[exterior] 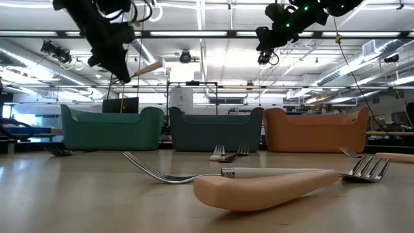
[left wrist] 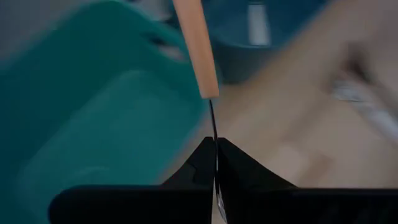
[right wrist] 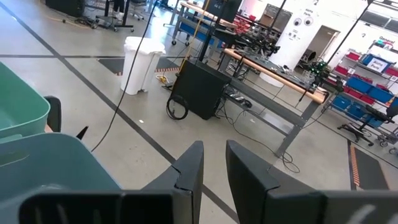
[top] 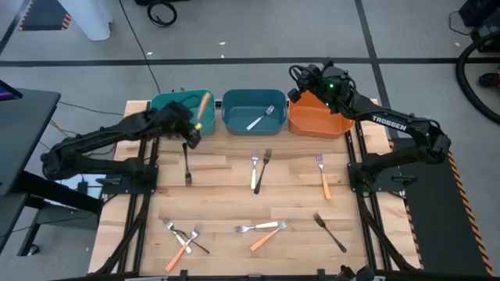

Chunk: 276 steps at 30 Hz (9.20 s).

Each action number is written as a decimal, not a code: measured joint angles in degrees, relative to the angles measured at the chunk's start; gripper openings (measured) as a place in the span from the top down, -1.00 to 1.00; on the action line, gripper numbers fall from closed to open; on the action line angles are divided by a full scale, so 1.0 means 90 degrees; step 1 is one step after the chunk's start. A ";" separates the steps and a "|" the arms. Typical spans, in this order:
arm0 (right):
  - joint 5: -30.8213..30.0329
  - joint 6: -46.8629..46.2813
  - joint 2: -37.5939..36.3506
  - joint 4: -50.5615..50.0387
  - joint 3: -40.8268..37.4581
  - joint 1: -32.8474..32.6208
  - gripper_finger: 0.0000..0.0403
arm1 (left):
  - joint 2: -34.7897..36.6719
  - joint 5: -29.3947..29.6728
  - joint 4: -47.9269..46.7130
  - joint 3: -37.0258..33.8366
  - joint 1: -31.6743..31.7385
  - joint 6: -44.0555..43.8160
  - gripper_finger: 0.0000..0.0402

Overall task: Sort silverware by color (type)
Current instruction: Put the orange fork into the green bin, then put the black fork into the orange bin, then put the white fork into the dark blue bin

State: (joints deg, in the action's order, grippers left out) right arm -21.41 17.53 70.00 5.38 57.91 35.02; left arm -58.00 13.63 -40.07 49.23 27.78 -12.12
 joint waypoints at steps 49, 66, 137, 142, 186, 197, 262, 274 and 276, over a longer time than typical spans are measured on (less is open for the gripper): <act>-0.0366 -0.2176 -0.0536 -0.3083 0.0000 -0.2830 0.62 | -0.1190 0.0260 -0.0269 0.0293 0.1639 0.3787 0.48; 0.2260 -0.7980 -0.0597 -0.8088 -0.0005 -0.4736 0.55 | -0.1202 0.0260 0.0675 0.2408 0.1349 0.4199 0.49; 0.3488 -1.3218 0.3342 -0.5109 -0.0738 -0.8951 0.77 | -0.1226 0.0111 0.1003 0.2730 0.1242 0.3929 0.49; 0.3627 -1.3315 0.3333 -0.5116 -0.0738 -0.8938 0.92 | -0.1226 0.0111 0.1000 0.2730 0.1242 0.3919 0.49; -0.1422 -0.1940 -0.1552 -0.4661 -0.0731 -0.0156 0.96 | -0.1229 -0.0056 0.0494 0.2727 0.0978 0.0578 0.49; 0.0126 0.0953 -0.0441 -0.5262 -0.0731 0.0924 0.92 | -0.1229 -0.0054 0.0492 0.2727 0.0386 0.0207 0.49; -0.1309 -0.0027 -0.0707 -0.4983 -0.0726 0.0902 0.58 | -0.5742 -0.1105 0.2105 0.2732 -0.2486 -0.5593 0.49; -0.1336 -0.0278 -0.0704 -0.4985 -0.0726 0.0902 0.58 | -0.5855 -0.1212 0.1906 0.2730 -0.2658 -0.5324 0.49; -0.1327 -0.0504 -0.0704 -0.4992 -0.0726 0.0902 0.58 | -0.5855 -0.1210 0.1902 0.2730 -0.2611 -0.5251 0.49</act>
State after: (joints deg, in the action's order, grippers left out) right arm -33.35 12.99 63.66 -39.55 51.37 43.13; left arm -110.69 2.74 -22.95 73.80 4.28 -59.37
